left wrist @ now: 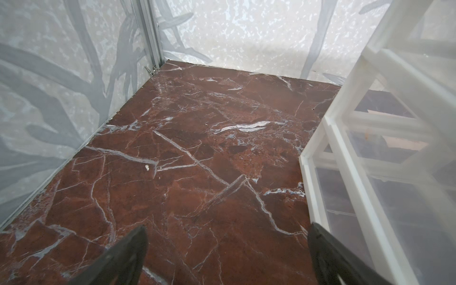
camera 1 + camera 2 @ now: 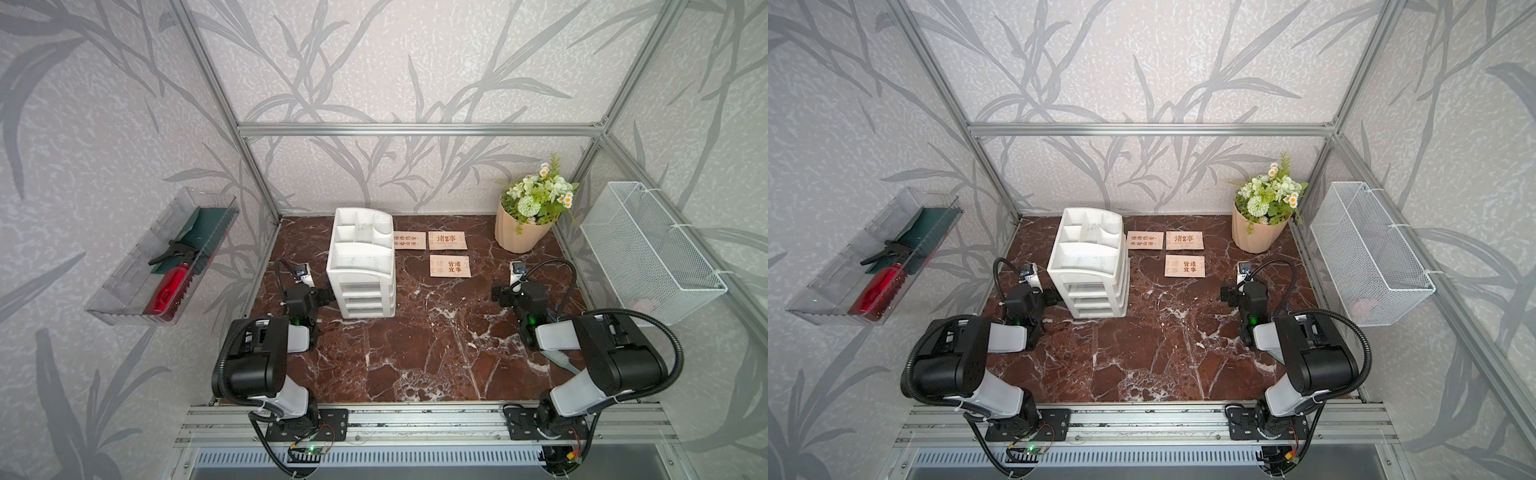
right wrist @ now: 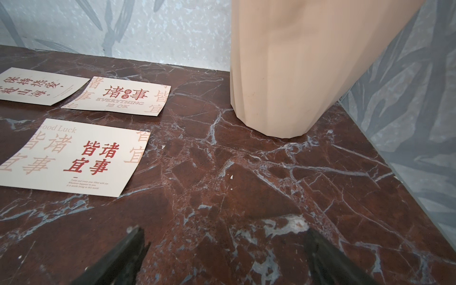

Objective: Take the postcards out of the drawer
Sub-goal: Reset both arms

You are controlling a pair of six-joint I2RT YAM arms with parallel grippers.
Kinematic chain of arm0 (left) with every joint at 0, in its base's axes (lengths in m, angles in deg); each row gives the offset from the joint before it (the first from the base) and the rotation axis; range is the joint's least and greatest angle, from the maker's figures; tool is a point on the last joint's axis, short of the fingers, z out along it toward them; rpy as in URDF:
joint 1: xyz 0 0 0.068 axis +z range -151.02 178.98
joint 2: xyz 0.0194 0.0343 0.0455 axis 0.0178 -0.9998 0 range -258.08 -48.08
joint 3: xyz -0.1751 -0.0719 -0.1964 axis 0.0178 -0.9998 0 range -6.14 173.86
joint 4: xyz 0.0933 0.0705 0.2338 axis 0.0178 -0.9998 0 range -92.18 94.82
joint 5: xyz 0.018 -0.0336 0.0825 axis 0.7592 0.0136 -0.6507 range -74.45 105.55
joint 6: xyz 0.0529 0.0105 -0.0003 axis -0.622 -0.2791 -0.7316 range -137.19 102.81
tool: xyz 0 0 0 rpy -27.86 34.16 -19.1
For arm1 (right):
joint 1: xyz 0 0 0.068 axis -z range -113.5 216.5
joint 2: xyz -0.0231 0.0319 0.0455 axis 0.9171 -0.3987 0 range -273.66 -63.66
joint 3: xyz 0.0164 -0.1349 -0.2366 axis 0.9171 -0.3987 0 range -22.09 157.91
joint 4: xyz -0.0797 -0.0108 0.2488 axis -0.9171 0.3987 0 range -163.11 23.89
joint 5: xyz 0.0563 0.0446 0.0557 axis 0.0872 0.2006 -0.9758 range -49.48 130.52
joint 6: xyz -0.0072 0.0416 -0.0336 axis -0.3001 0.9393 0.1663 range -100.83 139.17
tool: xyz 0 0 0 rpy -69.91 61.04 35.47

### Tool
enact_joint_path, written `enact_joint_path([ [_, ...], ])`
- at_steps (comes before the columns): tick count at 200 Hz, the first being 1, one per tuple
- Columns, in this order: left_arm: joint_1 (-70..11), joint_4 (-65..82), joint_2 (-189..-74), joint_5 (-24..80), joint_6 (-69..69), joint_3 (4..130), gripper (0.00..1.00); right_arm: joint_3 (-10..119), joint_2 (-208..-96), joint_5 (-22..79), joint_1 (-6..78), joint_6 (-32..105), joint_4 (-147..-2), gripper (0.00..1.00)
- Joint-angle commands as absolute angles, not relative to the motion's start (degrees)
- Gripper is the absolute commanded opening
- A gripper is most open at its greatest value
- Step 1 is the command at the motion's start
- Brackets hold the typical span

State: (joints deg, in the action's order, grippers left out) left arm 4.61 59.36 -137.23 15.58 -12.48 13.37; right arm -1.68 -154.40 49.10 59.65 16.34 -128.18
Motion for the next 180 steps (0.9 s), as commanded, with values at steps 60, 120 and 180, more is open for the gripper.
enact_joint_path([
  [60, 4.4, 61.2, -137.5, 15.0, -12.9, 14.0, 0.99, -1.1, -154.8, 47.7, 59.2, 14.9, -130.4, 0.99],
  [120, 4.4, 61.2, -137.6, 15.0, -12.8, 14.1, 0.99, -1.1, -154.8, 47.7, 59.2, 14.9, -130.4, 0.99],
  [180, 4.4, 61.2, -137.5, 15.0, -12.8, 14.0, 0.99, -1.0, -154.8, 47.6, 59.2, 15.0, -130.2, 0.99],
])
